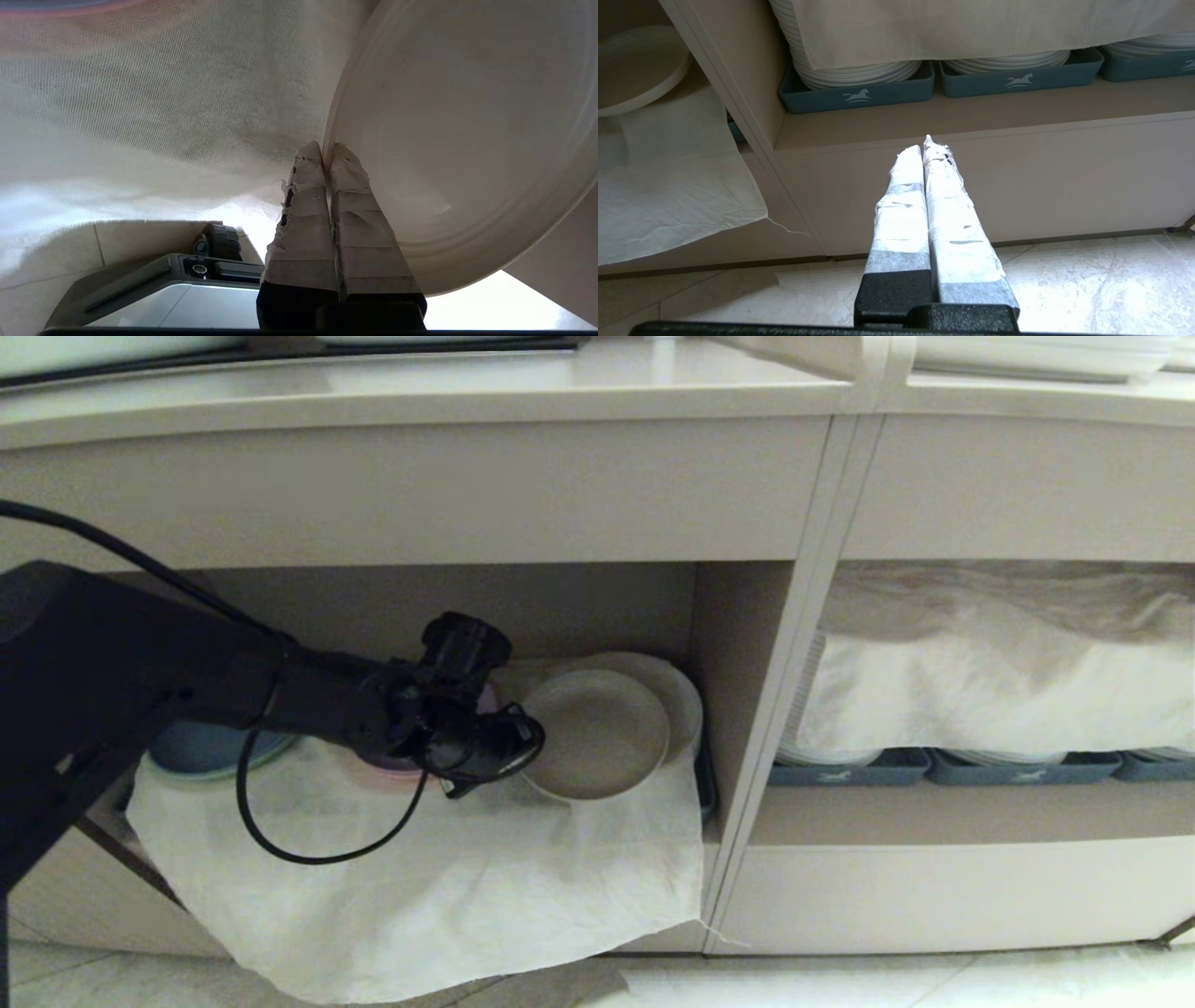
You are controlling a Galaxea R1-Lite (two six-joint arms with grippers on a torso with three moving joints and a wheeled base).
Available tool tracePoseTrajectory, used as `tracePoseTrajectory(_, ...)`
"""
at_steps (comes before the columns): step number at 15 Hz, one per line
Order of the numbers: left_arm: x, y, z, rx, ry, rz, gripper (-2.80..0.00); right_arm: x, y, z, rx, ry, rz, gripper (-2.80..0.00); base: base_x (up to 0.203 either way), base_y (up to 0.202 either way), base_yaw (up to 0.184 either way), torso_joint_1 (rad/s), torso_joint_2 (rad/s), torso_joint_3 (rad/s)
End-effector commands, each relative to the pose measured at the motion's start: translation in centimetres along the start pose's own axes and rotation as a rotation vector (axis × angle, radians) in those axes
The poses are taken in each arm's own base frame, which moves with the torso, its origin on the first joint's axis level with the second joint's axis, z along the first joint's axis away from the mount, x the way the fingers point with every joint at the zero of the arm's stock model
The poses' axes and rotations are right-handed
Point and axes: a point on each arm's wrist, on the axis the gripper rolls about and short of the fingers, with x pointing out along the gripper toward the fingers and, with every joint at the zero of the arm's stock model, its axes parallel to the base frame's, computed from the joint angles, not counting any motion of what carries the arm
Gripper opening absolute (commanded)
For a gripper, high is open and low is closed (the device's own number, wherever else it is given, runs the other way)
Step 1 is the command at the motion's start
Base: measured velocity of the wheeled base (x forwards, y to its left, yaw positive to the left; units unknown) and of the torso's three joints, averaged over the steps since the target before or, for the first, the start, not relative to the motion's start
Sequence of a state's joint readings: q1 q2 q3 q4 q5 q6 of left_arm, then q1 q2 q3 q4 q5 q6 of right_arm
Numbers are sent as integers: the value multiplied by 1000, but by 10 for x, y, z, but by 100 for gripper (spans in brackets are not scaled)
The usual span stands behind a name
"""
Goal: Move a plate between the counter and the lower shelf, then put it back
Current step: Put the plate in the cupboard
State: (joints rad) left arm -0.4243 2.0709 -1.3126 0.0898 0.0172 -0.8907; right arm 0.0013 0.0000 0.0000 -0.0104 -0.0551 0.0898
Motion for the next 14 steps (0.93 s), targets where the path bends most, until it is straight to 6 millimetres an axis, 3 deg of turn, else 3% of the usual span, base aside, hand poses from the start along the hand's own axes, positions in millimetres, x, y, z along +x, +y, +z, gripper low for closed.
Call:
tracePoseTrajectory(1, 2, -2, 0, -2, 0, -2, -280, 0, 0, 0, 1, 0, 0, -280, 0, 0, 0, 0, 0, 0)
tracePoseTrajectory(9, -1, -14, 3, 4, -19, -40, -280, 0, 0, 0, 1, 0, 0, -280, 0, 0, 0, 0, 0, 0)
tracePoseTrajectory(14, 7, -14, 1, 7, -10, -31, -280, 0, 0, 0, 1, 0, 0, -280, 0, 0, 0, 0, 0, 0)
